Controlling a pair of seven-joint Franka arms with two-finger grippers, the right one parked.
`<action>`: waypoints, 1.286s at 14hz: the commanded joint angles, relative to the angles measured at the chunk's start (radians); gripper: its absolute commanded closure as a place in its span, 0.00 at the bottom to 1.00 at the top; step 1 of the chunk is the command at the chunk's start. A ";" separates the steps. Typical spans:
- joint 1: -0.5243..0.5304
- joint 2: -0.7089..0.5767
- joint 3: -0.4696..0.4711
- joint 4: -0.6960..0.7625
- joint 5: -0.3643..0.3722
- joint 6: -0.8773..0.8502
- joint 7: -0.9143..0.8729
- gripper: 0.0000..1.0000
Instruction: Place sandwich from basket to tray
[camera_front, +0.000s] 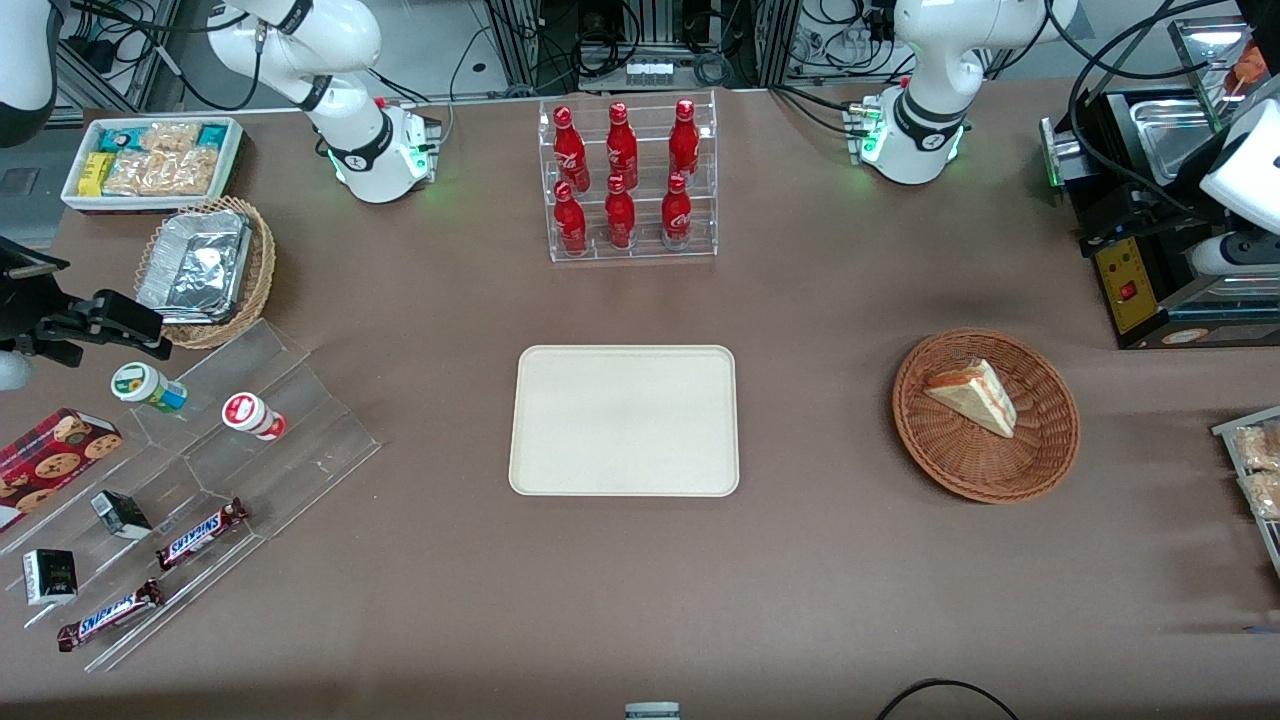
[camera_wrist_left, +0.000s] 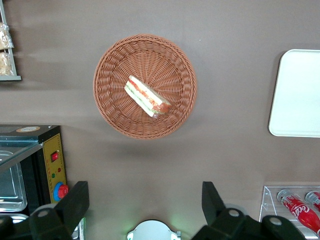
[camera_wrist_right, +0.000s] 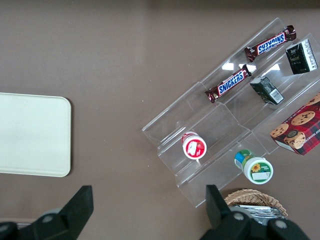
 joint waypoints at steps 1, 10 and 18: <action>-0.002 0.015 -0.001 0.026 -0.005 -0.027 0.014 0.00; 0.011 0.068 0.002 0.026 -0.004 0.009 -0.016 0.00; 0.023 0.182 0.014 -0.062 0.028 0.130 -0.335 0.00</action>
